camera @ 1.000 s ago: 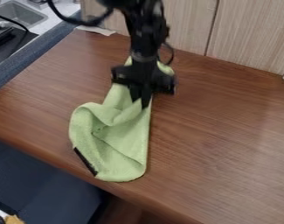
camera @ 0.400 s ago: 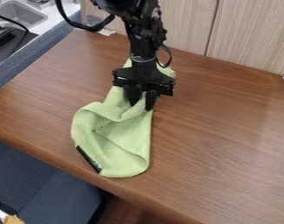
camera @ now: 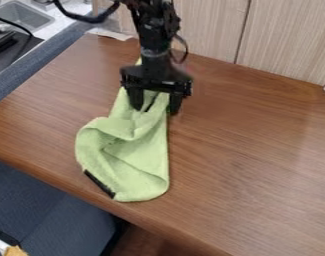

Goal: Fold the cloth from the top left to the bottom right

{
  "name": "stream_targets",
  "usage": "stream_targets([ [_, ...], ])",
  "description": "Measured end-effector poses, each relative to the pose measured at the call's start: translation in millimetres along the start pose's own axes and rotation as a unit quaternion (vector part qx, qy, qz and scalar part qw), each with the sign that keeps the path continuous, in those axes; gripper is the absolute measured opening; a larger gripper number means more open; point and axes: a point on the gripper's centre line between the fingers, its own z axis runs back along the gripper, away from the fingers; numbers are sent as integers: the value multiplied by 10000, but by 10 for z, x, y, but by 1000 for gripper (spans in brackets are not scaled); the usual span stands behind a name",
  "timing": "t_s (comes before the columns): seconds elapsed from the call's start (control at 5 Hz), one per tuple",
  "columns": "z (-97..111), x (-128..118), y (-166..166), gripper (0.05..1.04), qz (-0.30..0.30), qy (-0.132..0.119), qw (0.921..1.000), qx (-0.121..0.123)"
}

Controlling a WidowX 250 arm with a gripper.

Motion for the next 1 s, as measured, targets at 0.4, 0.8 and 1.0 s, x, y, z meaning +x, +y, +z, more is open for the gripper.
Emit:
stream_targets([
  [0.4, 506, 35, 67, 1007, -203, -226, 9991, -299],
  [0.8, 953, 3, 224, 1005, -275, -360, 9983, -362],
  [1.0, 953, 1, 224, 1005, -275, -353, 9983, -362],
])
